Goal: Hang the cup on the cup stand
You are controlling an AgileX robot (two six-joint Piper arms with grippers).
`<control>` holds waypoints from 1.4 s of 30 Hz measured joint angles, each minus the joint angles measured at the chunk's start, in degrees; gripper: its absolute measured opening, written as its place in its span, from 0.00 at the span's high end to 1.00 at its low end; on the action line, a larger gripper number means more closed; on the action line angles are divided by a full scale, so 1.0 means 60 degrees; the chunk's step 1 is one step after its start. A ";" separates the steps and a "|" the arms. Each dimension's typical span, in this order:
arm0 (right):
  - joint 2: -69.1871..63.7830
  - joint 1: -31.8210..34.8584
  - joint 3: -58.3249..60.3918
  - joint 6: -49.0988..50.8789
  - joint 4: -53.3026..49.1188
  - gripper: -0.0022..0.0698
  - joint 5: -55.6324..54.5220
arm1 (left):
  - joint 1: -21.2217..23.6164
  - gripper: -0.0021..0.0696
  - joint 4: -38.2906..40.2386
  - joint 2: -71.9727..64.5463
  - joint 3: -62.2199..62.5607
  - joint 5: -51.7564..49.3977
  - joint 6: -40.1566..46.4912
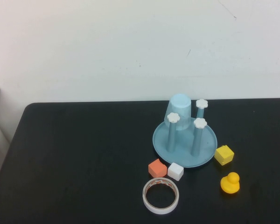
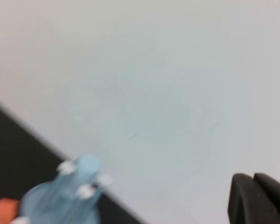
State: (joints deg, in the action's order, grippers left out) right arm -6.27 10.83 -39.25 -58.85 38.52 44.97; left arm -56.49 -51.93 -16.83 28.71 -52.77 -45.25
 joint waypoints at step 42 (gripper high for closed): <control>0.1161 -0.0849 0.6737 0.9324 -0.7326 0.97 -0.4239 | 0.0000 0.97 0.0000 0.0000 0.0000 -0.0016 0.0000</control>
State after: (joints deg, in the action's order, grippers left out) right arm 0.69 5.74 1.17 -2.90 -5.43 19.54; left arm -56.49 -51.93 -16.83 28.71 -52.87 -45.25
